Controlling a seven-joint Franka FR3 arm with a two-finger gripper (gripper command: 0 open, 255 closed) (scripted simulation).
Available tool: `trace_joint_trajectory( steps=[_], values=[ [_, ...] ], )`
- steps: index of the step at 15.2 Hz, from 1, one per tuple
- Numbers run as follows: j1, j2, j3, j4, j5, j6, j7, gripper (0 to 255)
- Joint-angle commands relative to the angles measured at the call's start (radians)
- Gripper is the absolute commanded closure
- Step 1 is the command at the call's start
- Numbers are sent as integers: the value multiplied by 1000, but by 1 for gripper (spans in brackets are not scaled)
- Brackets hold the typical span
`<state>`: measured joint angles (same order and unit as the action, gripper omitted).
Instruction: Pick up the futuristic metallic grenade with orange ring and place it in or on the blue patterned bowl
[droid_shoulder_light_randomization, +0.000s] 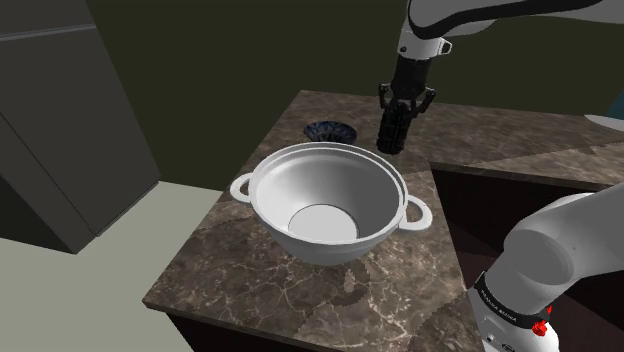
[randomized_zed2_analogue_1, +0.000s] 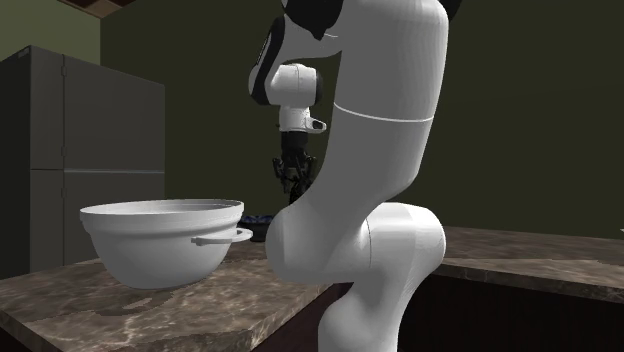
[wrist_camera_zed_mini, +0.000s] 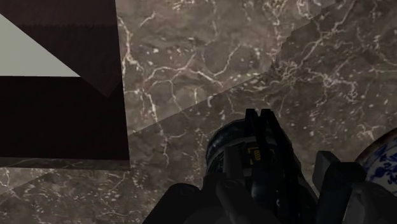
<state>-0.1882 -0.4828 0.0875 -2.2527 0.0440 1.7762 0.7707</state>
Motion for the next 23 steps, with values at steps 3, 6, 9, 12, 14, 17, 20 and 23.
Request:
trace_joint_trajectory(
  steps=[3, 6, 9, 12, 14, 17, 20, 23],
  values=[
    [-1, 2, -1, 57, -1, -54, 1, 255],
    [-1, 6, -2, 100, -2, -94, 1, 255],
    [-2, 12, -3, 146, -3, -133, 2, 255],
    [-2, 20, -4, 193, -4, -173, 3, 255],
    [-3, 26, -4, 226, -5, -199, 3, 255],
    [3, 97, 18, 304, -2, -205, 32, 255],
    [12, 207, 49, 429, -5, -220, 76, 255],
    [24, 322, 79, 569, -16, -245, 121, 255]
  ],
)
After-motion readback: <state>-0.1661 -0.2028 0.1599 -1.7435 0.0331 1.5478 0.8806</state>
